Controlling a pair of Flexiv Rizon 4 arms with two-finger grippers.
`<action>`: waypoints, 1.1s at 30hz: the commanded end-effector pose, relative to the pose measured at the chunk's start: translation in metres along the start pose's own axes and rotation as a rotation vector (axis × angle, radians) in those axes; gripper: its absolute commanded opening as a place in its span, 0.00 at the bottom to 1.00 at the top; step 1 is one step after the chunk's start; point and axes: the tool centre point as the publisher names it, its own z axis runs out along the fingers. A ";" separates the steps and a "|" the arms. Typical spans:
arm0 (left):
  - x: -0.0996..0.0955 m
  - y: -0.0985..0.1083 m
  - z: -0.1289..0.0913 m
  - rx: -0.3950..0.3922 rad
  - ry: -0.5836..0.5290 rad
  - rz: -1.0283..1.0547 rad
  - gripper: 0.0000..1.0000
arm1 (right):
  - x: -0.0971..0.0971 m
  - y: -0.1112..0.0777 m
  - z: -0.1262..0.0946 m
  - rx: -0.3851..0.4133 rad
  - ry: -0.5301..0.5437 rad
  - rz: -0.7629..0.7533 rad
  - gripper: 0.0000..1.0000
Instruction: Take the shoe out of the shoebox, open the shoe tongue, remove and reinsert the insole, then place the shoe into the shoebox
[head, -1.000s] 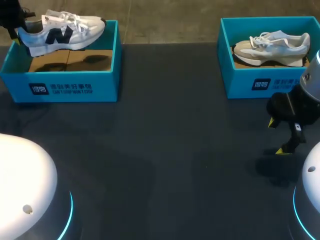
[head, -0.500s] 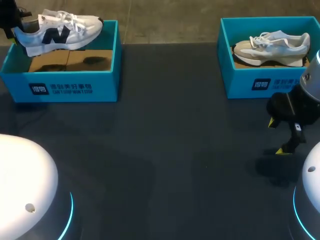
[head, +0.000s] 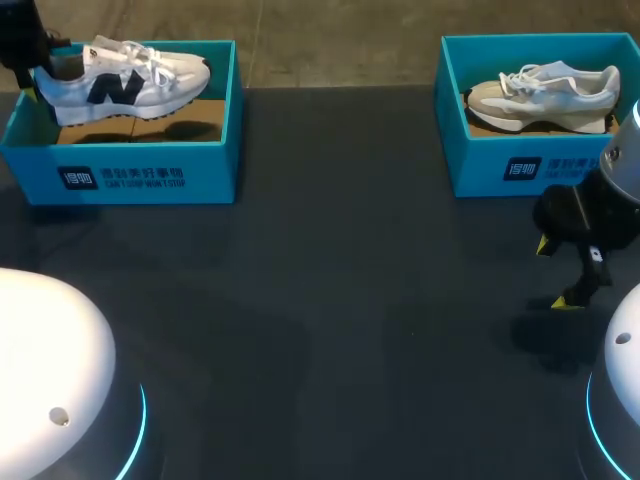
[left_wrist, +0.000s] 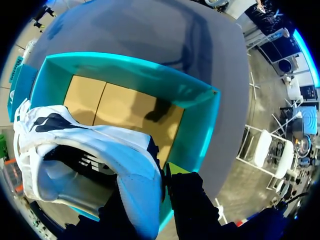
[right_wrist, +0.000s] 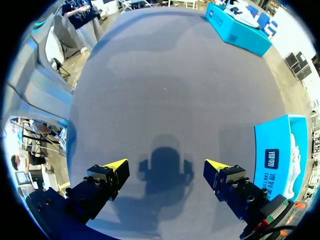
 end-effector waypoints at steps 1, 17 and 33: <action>0.001 -0.002 0.000 -0.001 -0.005 0.010 0.00 | 0.001 0.000 0.000 0.003 -0.002 0.001 1.00; 0.009 -0.024 0.000 -0.028 0.020 0.076 0.00 | 0.001 0.000 0.000 0.003 -0.002 0.001 1.00; 0.008 -0.029 0.020 -0.006 0.047 0.090 0.00 | 0.001 0.000 0.000 0.003 -0.002 0.001 1.00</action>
